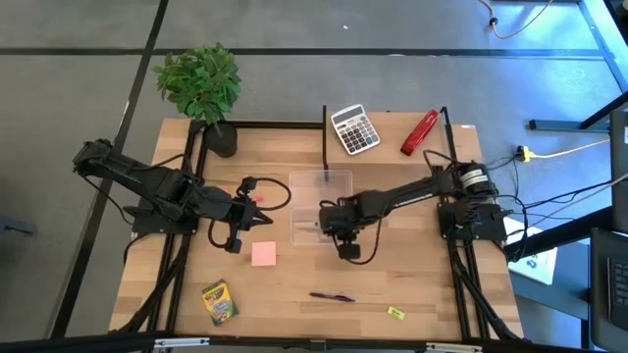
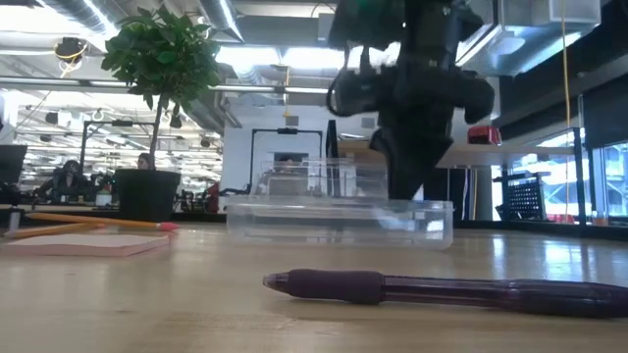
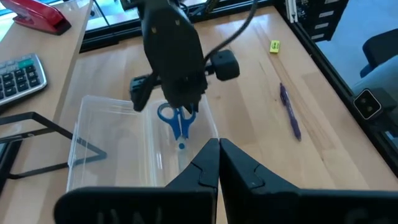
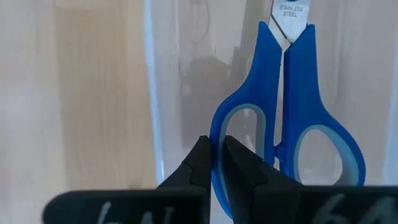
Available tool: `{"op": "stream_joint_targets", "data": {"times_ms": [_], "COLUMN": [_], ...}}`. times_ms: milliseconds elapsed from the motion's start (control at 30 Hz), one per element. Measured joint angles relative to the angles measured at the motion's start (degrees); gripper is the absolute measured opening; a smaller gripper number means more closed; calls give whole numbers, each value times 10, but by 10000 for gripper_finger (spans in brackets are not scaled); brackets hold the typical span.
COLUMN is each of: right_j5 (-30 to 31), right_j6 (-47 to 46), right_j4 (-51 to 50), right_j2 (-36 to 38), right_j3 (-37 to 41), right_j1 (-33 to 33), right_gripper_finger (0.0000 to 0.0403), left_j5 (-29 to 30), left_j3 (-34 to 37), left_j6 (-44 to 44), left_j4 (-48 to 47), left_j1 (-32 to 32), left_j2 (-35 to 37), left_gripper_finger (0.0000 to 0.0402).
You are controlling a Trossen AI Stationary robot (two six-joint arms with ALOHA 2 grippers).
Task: Pack school essentials
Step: Put the blue scissors into the transparent supply box, then put the yellow crayon box into the transparent supply box
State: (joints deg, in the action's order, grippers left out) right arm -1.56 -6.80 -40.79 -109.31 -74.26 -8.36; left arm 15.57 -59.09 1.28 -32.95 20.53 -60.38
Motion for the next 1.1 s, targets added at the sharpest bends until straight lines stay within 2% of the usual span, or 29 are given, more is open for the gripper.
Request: {"op": "stream_joint_targets", "data": {"times_ms": [467, 1100], "right_j5": [0, 0], "right_j6": [0, -2], "right_j4": [8, 22], "right_j2": [-37, -37], "right_j3": [0, 0], "right_j1": [0, 0], "right_gripper_finger": [32, 128], "left_j5": [0, 0], "left_j3": [0, 0], "left_j6": [1, 1], "left_j4": [0, 0], "left_j1": [0, 0], "left_j2": [0, 0], "left_gripper_finger": [0, 0]}}
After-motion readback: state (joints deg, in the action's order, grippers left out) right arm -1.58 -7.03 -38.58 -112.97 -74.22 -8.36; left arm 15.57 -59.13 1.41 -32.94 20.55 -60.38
